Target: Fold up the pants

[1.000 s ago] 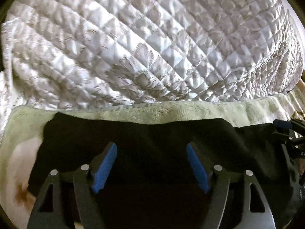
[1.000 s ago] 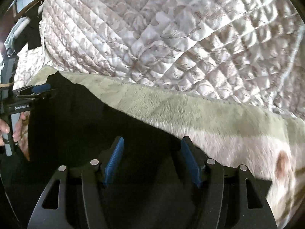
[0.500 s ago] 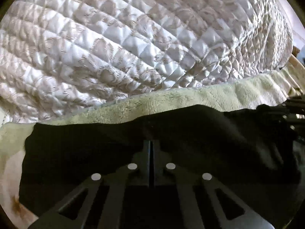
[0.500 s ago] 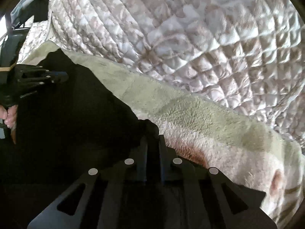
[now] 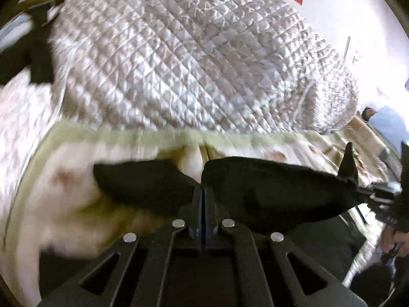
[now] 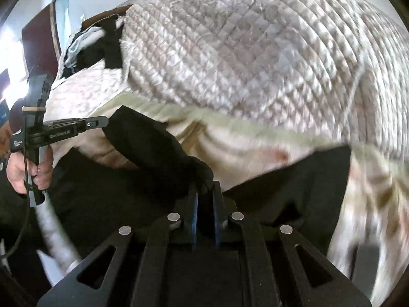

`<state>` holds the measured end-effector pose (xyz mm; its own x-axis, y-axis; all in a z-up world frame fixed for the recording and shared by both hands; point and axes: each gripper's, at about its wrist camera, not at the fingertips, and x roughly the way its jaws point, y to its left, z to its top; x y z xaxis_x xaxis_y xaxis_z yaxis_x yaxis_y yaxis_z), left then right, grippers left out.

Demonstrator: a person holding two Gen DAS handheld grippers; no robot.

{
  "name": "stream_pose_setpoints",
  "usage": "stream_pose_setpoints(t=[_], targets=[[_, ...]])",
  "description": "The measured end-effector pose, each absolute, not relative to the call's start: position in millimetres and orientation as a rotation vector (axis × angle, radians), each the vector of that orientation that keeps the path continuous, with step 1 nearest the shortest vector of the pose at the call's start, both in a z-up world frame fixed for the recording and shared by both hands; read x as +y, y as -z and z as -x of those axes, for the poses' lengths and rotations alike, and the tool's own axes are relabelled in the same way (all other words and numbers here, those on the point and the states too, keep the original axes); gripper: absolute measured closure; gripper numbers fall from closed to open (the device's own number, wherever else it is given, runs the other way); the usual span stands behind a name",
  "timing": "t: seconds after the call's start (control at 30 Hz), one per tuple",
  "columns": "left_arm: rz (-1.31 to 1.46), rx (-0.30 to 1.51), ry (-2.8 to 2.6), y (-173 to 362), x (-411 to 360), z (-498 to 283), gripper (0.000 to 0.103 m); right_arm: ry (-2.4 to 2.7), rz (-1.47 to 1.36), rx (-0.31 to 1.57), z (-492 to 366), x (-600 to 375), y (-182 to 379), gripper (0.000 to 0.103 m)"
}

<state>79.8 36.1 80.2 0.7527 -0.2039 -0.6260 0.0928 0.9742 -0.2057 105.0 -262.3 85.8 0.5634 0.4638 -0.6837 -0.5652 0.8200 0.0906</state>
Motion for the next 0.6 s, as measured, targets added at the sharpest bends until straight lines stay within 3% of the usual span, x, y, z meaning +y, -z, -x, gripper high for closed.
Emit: stream_pose_setpoints(t=[0.27, 0.33, 0.47, 0.53, 0.57, 0.6], targets=[[0.211, 0.9, 0.155, -11.8, 31.9, 3.1, 0.1, -0.514, -0.016, 1.032, -32.2, -281.5, 1.0, 0.09], [0.214, 0.914, 0.146, -10.1, 33.0, 11.9, 0.1, -0.504, -0.081, 1.006, -23.5, -288.1, -2.8, 0.083], [0.221, 0.859, 0.134, -31.7, 38.3, 20.2, 0.097, -0.495, -0.188, 0.961, -11.8, -301.7, -18.1, 0.055], [0.202, 0.831, 0.114, -43.5, 38.6, 15.4, 0.082, -0.476, -0.239, 0.934, -4.3, -311.1, -23.5, 0.05], [0.192, 0.82, 0.107, -47.1, 37.4, 11.5, 0.068, -0.46, -0.259, 0.93, -1.8, -315.3, -23.9, 0.05], [0.18, 0.809, 0.103, -50.6, 34.2, 5.7, 0.063, -0.435, -0.294, 0.935, 0.4, -322.4, -21.6, 0.05]])
